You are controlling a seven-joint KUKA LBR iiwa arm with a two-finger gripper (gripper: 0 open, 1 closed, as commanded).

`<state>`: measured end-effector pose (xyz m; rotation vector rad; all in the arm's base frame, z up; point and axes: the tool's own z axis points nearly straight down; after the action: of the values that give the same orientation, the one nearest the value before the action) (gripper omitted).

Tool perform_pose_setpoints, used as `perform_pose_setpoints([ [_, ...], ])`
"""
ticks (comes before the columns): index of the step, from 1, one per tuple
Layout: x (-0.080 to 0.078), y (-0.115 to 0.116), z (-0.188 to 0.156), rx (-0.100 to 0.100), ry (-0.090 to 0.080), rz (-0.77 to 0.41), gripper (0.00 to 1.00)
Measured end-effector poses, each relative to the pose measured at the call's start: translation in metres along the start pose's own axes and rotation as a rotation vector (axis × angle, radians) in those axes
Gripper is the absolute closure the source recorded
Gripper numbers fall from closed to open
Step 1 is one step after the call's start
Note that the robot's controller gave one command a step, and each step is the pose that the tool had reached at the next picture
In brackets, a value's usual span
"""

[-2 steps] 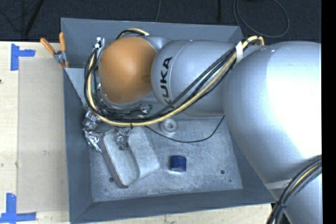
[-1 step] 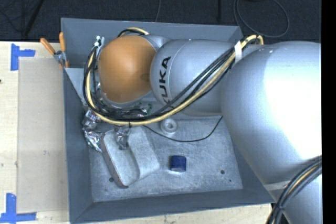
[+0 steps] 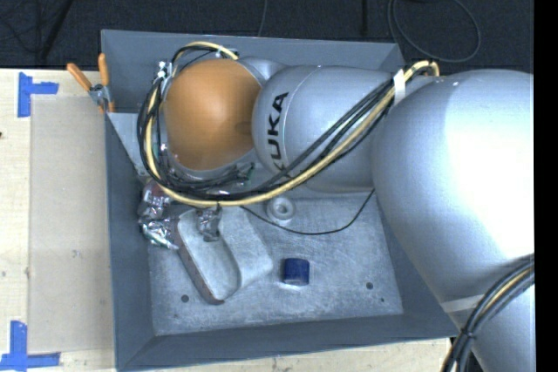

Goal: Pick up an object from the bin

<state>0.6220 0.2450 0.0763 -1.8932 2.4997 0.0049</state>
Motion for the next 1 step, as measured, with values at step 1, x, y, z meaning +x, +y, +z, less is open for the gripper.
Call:
perform_pose_setpoints([
  [1,-0.0013,-0.0022,-0.0017,0.007,-0.010,0.004,1.00],
])
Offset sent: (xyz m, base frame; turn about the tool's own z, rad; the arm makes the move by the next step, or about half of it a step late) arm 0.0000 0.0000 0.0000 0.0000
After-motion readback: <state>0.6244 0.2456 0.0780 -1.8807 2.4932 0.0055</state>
